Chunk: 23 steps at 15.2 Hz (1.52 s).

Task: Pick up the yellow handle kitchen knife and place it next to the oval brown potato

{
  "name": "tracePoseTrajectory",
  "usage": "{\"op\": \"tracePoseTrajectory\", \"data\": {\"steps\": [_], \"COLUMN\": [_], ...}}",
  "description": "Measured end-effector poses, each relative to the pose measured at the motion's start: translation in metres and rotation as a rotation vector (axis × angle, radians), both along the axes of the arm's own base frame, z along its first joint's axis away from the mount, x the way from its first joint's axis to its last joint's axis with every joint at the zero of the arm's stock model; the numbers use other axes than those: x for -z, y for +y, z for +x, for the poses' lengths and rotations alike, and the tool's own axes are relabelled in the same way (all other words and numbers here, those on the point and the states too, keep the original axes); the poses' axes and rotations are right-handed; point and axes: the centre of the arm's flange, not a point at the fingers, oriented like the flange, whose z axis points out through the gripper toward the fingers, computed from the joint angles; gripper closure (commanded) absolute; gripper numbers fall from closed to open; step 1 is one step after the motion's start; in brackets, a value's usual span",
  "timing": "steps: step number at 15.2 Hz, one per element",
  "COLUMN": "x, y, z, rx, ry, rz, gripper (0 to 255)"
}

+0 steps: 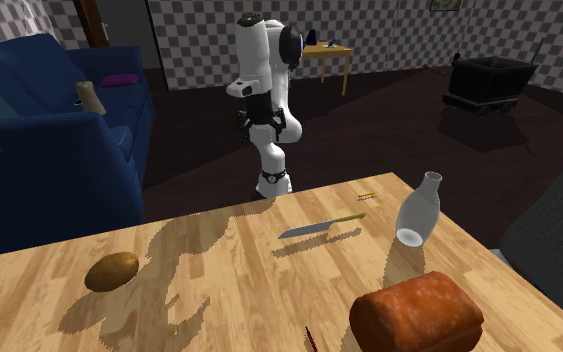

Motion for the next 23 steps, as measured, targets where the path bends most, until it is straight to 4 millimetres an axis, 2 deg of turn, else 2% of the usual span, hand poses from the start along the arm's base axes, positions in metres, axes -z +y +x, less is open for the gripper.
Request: {"op": "tracePoseTrajectory", "data": {"steps": [2, 9, 17, 20, 23], "x": [0.003, 0.058, 0.125, 0.152, 0.180], "y": [0.004, 0.075, 0.152, 0.183, 0.201], "z": [0.000, -0.003, 0.023, 0.041, 0.060], "rx": [0.020, 0.320, 0.698, 0.838, 0.981], "ry": [0.000, 0.007, 0.014, 0.016, 0.018], "rz": [-0.001, -0.019, -0.041, -0.048, -0.059], "gripper": [0, 0, 0, 0, 0]}}
